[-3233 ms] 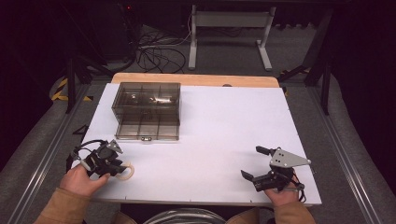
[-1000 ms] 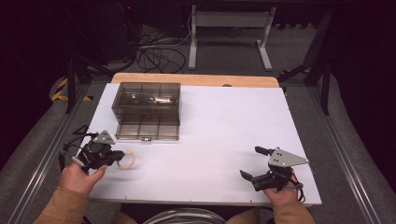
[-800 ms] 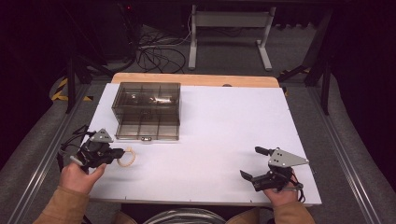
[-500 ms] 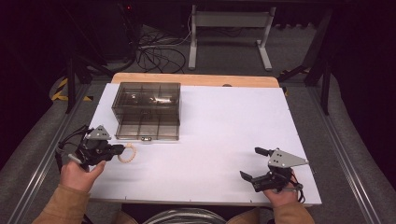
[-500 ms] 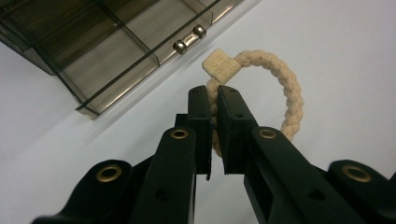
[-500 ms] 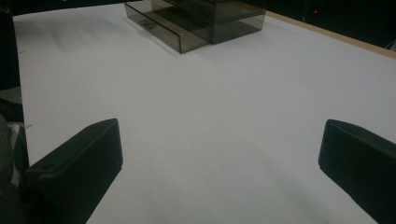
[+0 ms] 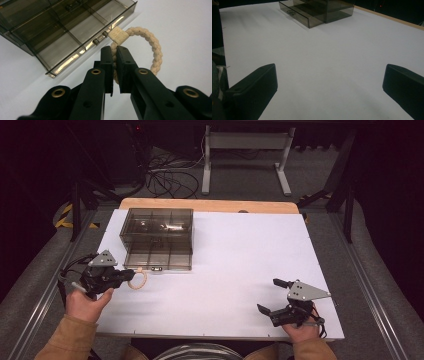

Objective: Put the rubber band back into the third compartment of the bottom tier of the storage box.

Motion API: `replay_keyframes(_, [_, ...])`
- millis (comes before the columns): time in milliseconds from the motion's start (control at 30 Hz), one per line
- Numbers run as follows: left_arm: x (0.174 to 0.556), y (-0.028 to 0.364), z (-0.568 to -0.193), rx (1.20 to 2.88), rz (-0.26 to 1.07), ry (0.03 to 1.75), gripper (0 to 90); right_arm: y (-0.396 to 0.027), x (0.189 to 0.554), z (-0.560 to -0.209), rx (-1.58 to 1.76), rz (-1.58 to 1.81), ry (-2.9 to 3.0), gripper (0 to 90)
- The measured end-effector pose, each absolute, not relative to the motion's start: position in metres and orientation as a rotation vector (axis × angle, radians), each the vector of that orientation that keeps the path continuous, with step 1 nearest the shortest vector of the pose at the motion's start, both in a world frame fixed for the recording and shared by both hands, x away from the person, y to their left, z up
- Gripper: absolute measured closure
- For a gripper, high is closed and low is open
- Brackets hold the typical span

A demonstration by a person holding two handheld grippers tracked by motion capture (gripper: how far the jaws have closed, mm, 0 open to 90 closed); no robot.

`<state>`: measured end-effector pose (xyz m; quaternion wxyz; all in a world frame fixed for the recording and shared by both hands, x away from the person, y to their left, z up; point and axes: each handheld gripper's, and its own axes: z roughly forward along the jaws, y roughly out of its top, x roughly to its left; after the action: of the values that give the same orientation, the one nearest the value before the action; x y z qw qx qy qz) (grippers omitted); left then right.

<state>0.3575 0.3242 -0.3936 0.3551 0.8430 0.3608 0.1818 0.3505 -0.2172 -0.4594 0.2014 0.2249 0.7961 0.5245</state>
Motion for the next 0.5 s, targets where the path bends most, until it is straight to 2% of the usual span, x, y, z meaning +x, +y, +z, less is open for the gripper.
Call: replay_keyframes(500, [0.373,0.309,-0.38,2.147,0.476,0.89,84.7,-0.217,0.35,-0.459,0.626,1.468,2.223,0.1])
